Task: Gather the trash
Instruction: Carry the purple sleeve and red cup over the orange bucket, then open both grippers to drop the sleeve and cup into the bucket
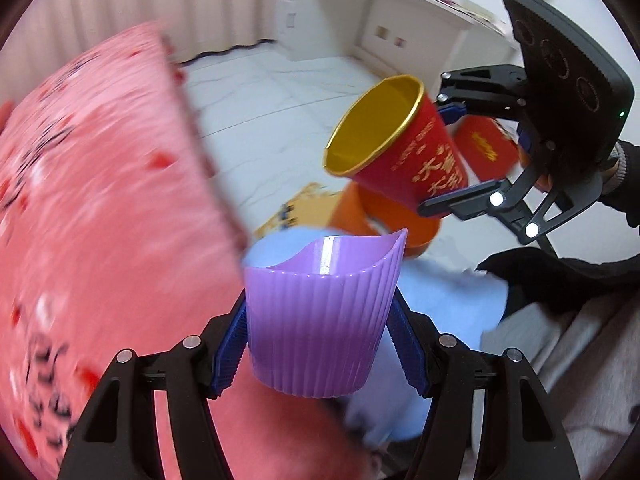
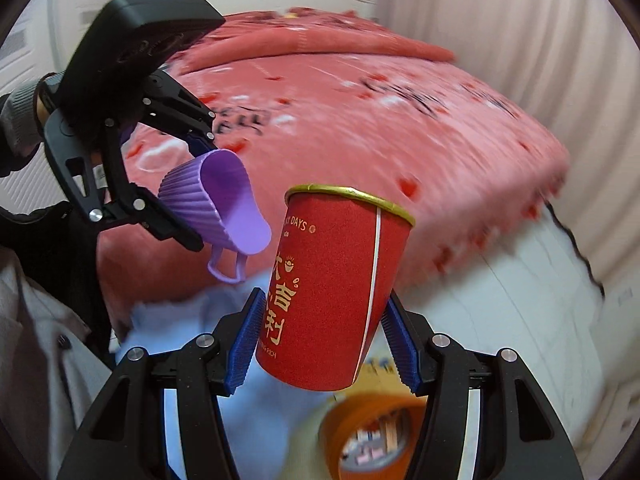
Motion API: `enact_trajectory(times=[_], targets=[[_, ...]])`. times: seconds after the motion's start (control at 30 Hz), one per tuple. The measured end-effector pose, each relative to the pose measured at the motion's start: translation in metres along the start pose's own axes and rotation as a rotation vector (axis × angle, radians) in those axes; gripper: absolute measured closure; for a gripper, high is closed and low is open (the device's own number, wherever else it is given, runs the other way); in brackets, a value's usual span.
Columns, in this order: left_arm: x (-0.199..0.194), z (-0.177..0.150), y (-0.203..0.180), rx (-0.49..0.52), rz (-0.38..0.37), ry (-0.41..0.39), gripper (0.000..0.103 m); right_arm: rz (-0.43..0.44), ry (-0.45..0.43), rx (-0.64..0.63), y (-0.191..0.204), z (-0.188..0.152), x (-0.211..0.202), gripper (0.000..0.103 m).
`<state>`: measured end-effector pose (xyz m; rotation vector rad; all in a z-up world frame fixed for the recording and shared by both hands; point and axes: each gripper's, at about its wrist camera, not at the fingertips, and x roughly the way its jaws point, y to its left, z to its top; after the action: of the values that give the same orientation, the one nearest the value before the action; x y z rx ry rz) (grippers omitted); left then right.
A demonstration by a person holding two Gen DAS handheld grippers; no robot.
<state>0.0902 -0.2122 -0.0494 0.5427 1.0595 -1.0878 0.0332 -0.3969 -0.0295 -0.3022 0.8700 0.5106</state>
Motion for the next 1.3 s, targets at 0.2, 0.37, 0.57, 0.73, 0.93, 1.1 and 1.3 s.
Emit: enact_trajectory(times=[0.2,0.37,0.57,0.73,0.93,1.1,1.3], targets=[[0.054,0.053,-0.036,0.083,-0.09,0.021,0.037,-0.068,0.03,0.135,-0.044,-0.065,-0.02,0.044],[0.1,0.085,-0.062,0.14,-0.152,0.06,0.037,-0.11,0.062,0.259,-0.076,-0.117,-0.027,0.044],[0.147,0.112,-0.083,0.175,-0.204,0.104,0.037,-0.14,0.1,0.407,-0.108,-0.18,-0.029,0.044],[0.184,0.128,-0.093,0.174,-0.233,0.154,0.037,-0.152,0.111,0.523,-0.132,-0.22,-0.027,0.044],[0.225,0.14,-0.1,0.154,-0.246,0.211,0.037,-0.17,0.122,0.609,-0.146,-0.249,-0.024,0.044],[0.252,0.141,-0.107,0.15,-0.234,0.248,0.037,-0.162,0.127,0.684,-0.152,-0.268,-0.014,0.044],[0.263,0.135,-0.102,0.119,-0.183,0.287,0.024,-0.135,0.144,0.728,-0.153,-0.277,0.001,0.044]])
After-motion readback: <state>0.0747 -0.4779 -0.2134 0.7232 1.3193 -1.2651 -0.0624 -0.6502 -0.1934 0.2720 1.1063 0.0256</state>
